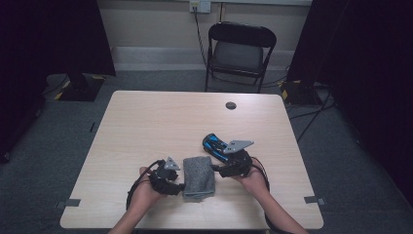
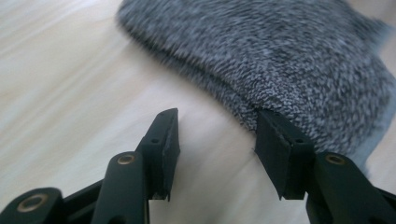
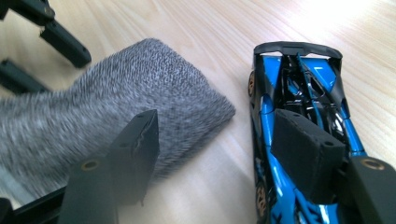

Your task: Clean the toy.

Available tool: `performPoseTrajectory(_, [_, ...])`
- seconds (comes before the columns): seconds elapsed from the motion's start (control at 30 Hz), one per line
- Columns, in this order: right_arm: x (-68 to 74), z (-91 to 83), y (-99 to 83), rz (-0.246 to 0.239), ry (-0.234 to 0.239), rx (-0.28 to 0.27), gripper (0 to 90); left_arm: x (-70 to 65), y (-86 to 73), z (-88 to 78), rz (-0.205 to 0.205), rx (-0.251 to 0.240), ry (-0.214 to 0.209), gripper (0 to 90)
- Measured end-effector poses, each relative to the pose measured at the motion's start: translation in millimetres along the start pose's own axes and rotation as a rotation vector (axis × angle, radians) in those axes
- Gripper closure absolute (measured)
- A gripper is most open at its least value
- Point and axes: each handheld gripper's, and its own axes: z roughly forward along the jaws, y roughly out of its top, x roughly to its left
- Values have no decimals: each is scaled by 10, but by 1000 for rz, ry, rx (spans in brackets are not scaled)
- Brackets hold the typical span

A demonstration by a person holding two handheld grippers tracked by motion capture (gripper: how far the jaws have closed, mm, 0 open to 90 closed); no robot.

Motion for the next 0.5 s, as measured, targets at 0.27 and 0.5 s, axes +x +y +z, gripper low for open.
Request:
performPoseTrajectory(0.27, [31, -102, -91, 20, 9, 8, 311, -371, 218, 135, 75, -34, -73, 454])
performPoseTrajectory(0.5, [-33, -247, -252, 32, -5, 14, 315, -534, 286, 237, 119, -40, -97, 442])
